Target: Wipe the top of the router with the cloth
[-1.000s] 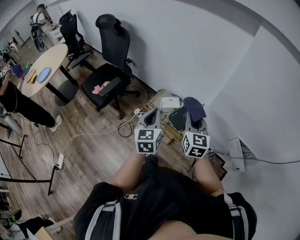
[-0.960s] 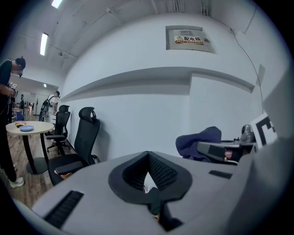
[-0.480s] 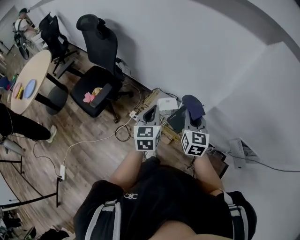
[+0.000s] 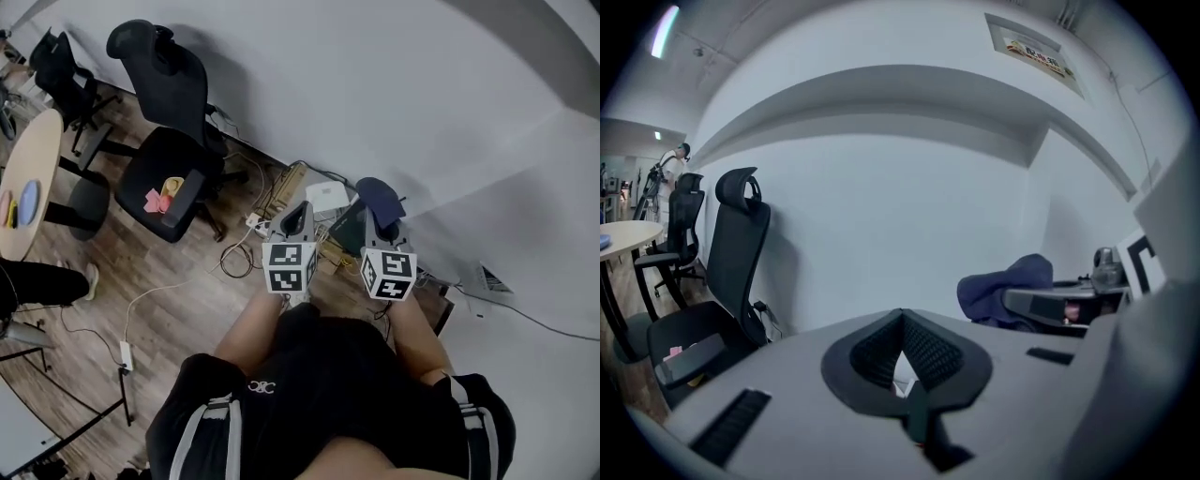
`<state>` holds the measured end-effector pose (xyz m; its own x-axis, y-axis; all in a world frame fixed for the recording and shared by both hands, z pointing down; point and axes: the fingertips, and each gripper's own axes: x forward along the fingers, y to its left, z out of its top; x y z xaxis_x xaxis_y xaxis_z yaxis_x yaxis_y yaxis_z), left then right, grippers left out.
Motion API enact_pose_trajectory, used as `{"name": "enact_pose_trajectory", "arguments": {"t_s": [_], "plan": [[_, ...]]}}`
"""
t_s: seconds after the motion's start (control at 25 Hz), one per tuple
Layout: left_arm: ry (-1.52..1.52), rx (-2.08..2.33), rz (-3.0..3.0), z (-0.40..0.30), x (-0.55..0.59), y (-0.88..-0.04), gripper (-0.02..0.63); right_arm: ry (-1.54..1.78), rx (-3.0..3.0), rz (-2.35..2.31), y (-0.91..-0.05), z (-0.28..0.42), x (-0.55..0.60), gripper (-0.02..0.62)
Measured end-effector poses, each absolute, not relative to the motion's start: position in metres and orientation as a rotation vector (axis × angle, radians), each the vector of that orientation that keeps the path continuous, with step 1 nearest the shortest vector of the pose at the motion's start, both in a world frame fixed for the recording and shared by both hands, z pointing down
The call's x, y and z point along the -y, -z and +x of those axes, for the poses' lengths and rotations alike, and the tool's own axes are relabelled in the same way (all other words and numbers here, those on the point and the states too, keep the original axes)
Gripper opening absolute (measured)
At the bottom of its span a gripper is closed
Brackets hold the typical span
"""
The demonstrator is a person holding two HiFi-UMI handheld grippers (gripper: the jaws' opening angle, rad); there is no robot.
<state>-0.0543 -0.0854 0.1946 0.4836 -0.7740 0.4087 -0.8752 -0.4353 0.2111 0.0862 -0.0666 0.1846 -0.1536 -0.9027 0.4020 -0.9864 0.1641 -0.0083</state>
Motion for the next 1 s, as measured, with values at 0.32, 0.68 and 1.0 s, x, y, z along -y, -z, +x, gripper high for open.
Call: {"name": "enact_pose_trajectory", "arguments": {"t_s": [0.32, 0.68, 1.0], "plan": [[-0.401, 1.361, 2.280, -0.063, 0.109, -0.225, 0.005, -0.456, 2.084, 1.744, -0.217, 0.086, 0.085, 0.045], [-0.478, 1.418, 2.144, -0.064, 0.100, -0.269, 0.005, -0.547, 2.090, 1.610, -0.269, 0.093, 0.096, 0.044], [-0.548, 1.406, 2.075, -0.054, 0.087, -0.318, 0.005, -0.629, 2.049, 1.532, -0.332, 0.097, 0.097, 0.044]]}}
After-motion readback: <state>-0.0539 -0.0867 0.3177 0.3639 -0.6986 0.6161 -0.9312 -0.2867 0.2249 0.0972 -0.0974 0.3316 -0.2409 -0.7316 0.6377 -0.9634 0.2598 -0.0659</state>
